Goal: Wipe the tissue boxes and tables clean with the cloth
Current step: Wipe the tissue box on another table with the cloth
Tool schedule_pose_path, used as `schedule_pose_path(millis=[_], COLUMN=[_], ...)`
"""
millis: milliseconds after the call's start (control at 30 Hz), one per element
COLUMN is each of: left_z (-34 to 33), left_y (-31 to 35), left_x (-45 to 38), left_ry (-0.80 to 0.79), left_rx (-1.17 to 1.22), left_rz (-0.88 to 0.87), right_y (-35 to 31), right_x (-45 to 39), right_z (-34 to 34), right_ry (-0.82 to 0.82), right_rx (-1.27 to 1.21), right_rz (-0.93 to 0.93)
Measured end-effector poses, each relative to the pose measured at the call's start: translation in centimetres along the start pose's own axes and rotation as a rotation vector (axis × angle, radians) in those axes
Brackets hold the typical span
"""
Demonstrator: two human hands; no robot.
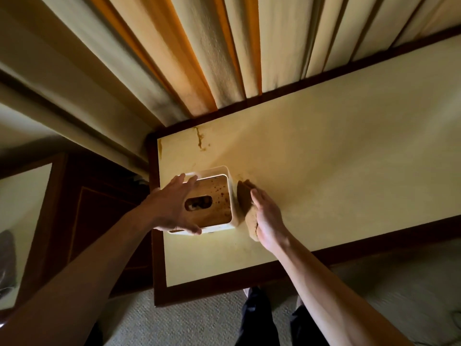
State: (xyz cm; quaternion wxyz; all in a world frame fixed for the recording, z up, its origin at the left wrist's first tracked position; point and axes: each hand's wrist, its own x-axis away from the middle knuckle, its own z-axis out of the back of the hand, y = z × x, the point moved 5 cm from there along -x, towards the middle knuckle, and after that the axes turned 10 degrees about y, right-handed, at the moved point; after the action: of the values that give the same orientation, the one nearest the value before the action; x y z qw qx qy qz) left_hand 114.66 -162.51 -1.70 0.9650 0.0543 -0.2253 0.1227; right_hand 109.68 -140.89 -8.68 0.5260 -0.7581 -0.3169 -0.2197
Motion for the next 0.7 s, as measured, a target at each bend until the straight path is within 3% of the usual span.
schedule_pose_path(millis=[133, 333, 700], left_z=[-0.6, -1.4, -2.0], left_y=[-0.4, 0.2, 3.7], left_x=[0.4, 1.5, 1.6], left_ry=[-0.022, 0.172, 0.227], left_rx=[-0.026, 0.156, 0.304], left_rz=[0.181, 0.449, 0.772], right_y=[-0.6, -1.7, -0.8], right_x=[0.8, 1.2, 0.0], right_z=[0.3, -0.4, -1.1], right_ry=[0.006, -0.039, 0.034], right_rx=[0.106, 0.136, 0.165], right_rz=[0.048, 0.128, 0.157])
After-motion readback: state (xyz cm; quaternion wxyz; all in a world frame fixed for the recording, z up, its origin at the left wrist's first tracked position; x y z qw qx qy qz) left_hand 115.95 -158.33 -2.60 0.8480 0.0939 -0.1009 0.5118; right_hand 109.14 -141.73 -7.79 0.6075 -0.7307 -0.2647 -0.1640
